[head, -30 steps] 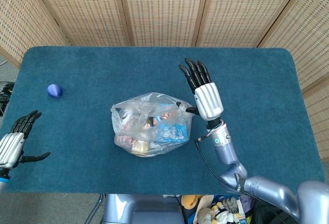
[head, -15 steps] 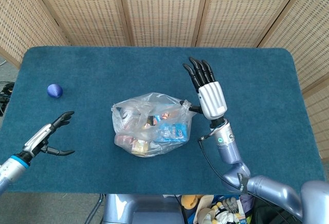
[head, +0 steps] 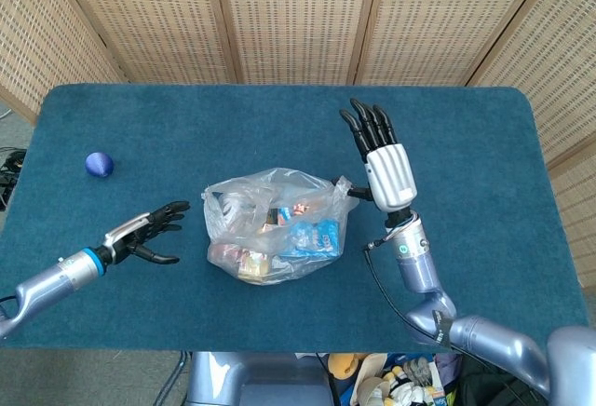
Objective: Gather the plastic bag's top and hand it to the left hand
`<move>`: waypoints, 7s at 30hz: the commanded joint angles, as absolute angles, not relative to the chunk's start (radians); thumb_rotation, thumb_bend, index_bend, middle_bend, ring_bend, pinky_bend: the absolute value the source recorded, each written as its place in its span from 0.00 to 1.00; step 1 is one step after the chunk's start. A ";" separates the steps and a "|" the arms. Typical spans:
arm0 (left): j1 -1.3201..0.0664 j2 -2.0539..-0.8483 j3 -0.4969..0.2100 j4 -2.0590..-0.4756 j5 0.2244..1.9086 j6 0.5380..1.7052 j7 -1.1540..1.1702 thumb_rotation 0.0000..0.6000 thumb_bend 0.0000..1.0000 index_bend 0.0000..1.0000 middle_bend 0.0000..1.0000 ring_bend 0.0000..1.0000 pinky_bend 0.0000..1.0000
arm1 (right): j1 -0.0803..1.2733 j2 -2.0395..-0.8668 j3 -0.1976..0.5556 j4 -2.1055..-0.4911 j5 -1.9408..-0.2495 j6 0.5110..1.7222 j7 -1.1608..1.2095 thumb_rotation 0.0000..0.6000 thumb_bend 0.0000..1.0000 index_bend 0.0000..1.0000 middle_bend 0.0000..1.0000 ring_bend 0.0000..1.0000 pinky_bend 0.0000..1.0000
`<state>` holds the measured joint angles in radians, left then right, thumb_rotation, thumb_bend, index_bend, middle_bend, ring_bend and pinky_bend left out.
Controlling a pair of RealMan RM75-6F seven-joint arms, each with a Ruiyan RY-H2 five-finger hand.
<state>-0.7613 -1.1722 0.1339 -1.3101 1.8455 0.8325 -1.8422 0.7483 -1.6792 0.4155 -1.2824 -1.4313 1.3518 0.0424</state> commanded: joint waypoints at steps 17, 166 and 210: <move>-0.881 -1.229 0.168 -1.318 1.853 0.982 -1.972 1.00 0.15 0.00 0.00 0.00 0.07 | 0.755 -1.666 0.403 -1.266 -1.421 1.352 0.072 1.00 0.00 0.00 0.00 0.00 0.00; -1.087 -1.563 -0.151 -1.434 1.549 0.952 -1.530 0.75 0.19 0.26 0.13 0.14 0.04 | 0.818 -1.475 0.415 -1.595 -1.412 1.303 0.024 1.00 0.00 0.00 0.00 0.00 0.00; -1.086 -1.602 -0.266 -1.476 1.462 0.880 -1.481 0.75 0.17 0.28 0.15 0.16 0.05 | 0.849 -1.454 0.434 -1.664 -1.359 1.267 -0.028 1.00 0.00 0.00 0.00 0.00 0.00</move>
<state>-1.0854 -1.6014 -0.2644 -1.4749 1.4600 0.8796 -1.4784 0.8488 -1.4542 0.4347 -1.6628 -1.3595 1.2678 -0.0280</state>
